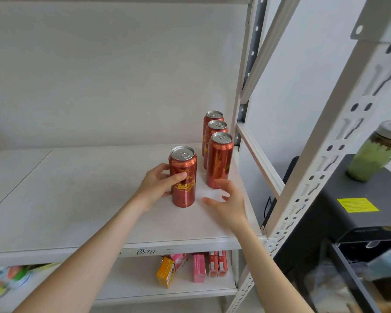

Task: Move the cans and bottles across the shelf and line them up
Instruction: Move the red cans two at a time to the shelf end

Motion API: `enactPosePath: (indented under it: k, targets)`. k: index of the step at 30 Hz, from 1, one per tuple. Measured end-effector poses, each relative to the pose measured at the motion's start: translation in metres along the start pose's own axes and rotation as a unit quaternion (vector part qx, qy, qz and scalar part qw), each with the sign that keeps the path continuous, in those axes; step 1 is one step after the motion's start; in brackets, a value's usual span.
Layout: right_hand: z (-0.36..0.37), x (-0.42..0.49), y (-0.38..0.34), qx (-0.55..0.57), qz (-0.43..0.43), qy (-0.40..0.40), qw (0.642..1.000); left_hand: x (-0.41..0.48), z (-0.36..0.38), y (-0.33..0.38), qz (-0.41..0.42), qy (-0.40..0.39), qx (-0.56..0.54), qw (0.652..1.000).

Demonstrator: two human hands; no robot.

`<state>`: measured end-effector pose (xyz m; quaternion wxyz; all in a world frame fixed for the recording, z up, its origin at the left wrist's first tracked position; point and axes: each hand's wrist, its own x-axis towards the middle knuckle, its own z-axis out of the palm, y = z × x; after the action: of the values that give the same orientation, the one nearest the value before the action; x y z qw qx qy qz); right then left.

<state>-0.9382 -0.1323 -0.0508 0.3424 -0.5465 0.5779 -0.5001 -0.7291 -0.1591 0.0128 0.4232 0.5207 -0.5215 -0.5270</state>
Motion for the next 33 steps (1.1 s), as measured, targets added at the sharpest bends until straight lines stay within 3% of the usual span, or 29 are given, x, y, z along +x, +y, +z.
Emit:
enactPosePath:
  k: [4, 7, 24, 33]
  targets:
    - [0.019, -0.001, -0.007, -0.008, 0.009, -0.112, 0.994, -0.004, 0.004, 0.002, 0.002, 0.001, 0.005, 1.000]
    - [0.026, 0.000, -0.009, 0.013, 0.020, -0.138, 0.990, -0.008, 0.009, 0.003, 0.002, -0.005, 0.009, 1.000]
    - [-0.037, -0.027, -0.003, 0.043, 0.045, -0.072, 0.995, -0.023, 0.077, 0.010, -0.011, -0.046, 0.060, 0.997]
    - [-0.049, -0.011, 0.000, 0.065, 0.055, -0.071, 0.994, -0.005, 0.093, 0.012, -0.015, -0.029, 0.043, 0.999]
